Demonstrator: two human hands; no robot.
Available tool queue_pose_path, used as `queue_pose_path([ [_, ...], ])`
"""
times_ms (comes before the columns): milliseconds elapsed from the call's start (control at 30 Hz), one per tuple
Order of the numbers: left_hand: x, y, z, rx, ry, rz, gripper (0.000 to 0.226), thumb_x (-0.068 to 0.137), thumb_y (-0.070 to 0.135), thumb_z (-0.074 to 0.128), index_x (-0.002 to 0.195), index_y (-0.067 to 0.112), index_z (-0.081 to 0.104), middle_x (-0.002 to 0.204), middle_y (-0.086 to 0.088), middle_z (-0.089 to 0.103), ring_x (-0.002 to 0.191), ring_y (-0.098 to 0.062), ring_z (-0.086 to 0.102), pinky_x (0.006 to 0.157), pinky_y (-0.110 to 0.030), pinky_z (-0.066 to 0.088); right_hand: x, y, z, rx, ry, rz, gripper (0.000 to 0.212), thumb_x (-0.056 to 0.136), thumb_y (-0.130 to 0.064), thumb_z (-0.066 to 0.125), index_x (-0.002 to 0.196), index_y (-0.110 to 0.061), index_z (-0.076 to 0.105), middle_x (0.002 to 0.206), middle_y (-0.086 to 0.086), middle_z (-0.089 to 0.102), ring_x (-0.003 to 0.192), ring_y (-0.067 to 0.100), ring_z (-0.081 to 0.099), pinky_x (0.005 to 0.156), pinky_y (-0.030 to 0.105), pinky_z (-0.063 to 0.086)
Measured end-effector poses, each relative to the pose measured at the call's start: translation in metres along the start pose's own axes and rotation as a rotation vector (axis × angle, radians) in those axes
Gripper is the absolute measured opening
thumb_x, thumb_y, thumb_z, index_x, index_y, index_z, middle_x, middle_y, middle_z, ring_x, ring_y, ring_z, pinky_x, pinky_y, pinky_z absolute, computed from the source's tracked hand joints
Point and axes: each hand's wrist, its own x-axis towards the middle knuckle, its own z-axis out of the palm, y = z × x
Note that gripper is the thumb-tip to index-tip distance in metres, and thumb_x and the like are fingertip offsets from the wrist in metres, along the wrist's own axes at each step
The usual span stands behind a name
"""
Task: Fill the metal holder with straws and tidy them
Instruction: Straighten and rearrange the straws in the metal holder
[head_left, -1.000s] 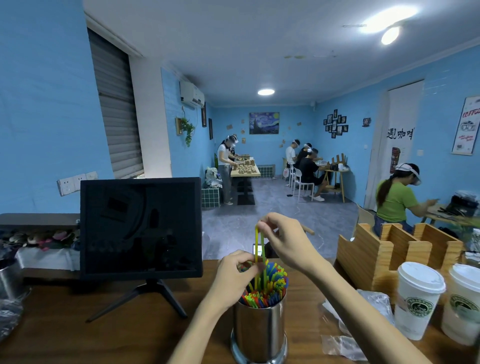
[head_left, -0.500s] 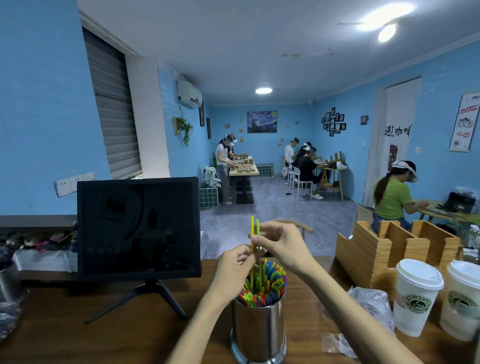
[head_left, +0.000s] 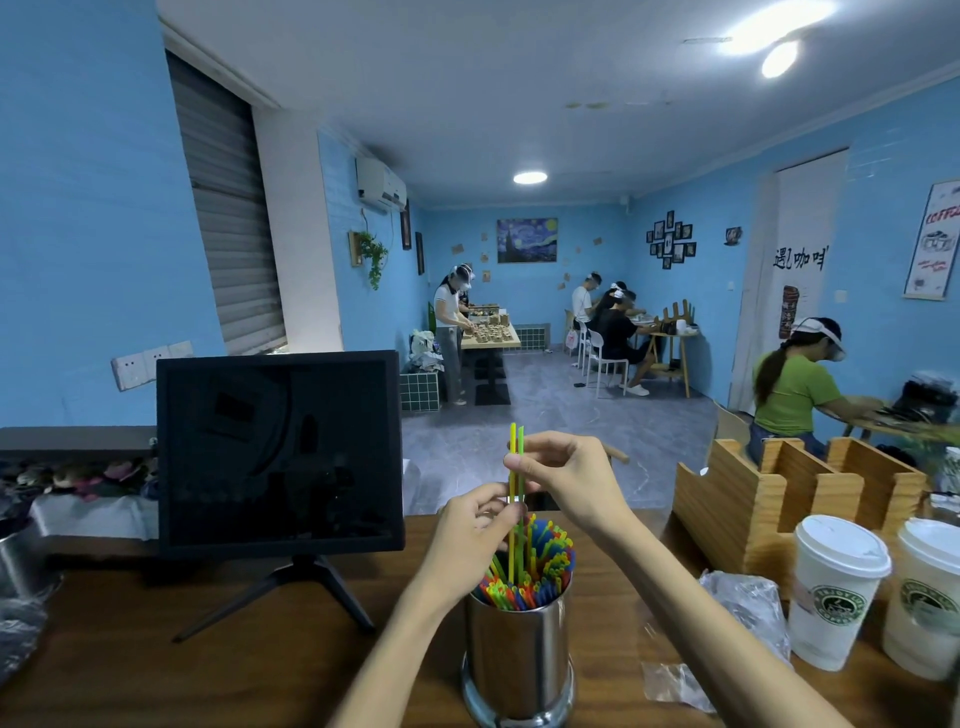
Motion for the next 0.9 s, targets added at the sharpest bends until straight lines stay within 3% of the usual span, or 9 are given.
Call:
queue_pose_path([
  [100,0.003,-0.003,-0.001,-0.023,0.016,-0.011,0.01,0.093,0.015,0.07,0.101,0.022,0.072,0.075,0.003,0.071,0.068,-0.007,0.067,0.066,-0.02,0.053,0.001,-0.005,-0.002,0.04,0.038,-0.013,0.014,0.084,-0.008,0.081,0.095,-0.002,0.076,0.071,0.006,0.074,0.061,0.009,0.07,0.058,0.02,0.054],
  [233,0.003,-0.007,-0.005,-0.117,0.033,-0.04,0.01,0.093,0.011,0.07,0.102,0.015,0.073,0.086,-0.007,0.078,0.074,-0.021,0.074,0.071,-0.028,0.057,0.008,-0.008,-0.011,0.142,0.119,-0.07,0.033,0.087,-0.008,0.078,0.118,-0.011,0.068,0.089,0.026,0.072,0.083,0.038,0.075,0.072,0.045,0.064],
  [367,0.011,-0.004,-0.023,-0.3,0.26,-0.068,0.013,0.086,0.004,0.075,0.099,0.006,0.076,0.081,-0.012,0.077,0.065,-0.016,0.068,0.06,-0.02,0.053,0.006,-0.007,-0.02,0.187,0.166,-0.082,0.047,0.089,-0.002,0.074,0.132,-0.014,0.058,0.085,0.021,0.071,0.079,0.028,0.076,0.071,0.036,0.064],
  [533,0.021,0.006,-0.047,-0.466,0.38,-0.1,0.015,0.079,0.008,0.082,0.093,0.006,0.074,0.078,-0.015,0.075,0.07,-0.019,0.071,0.062,-0.022,0.059,-0.004,0.01,-0.025,0.08,0.073,-0.025,0.017,0.085,-0.005,0.078,0.1,0.001,0.076,0.081,0.016,0.077,0.071,0.02,0.074,0.07,0.033,0.059],
  [667,0.024,0.017,-0.049,-0.455,0.398,-0.061,0.027,0.08,0.009,0.082,0.102,0.005,0.066,0.082,-0.017,0.076,0.074,-0.023,0.073,0.07,-0.029,0.062,-0.011,0.024,-0.029,-0.089,-0.08,0.033,0.013,0.08,-0.014,0.085,0.092,-0.012,0.08,0.084,0.013,0.077,0.077,0.024,0.073,0.077,0.038,0.059],
  [833,0.027,0.021,-0.023,-0.332,0.417,0.075,0.044,0.084,0.005,0.08,0.122,0.016,0.06,0.074,-0.014,0.075,0.07,-0.017,0.07,0.07,-0.028,0.06,-0.016,0.038,-0.016,-0.394,-0.257,-0.016,0.014,0.078,-0.028,0.088,0.079,-0.03,0.074,0.076,0.0,0.072,0.071,0.001,0.063,0.07,0.017,0.05],
  [900,0.027,0.018,-0.012,-0.212,0.384,0.159,0.053,0.086,0.009,0.079,0.132,0.028,0.058,0.075,-0.008,0.075,0.073,-0.015,0.072,0.074,-0.028,0.06,-0.016,0.042,-0.009,-0.547,-0.293,-0.072,0.026,0.08,-0.031,0.086,0.069,-0.037,0.063,0.073,-0.008,0.067,0.071,0.001,0.06,0.068,0.015,0.044],
])
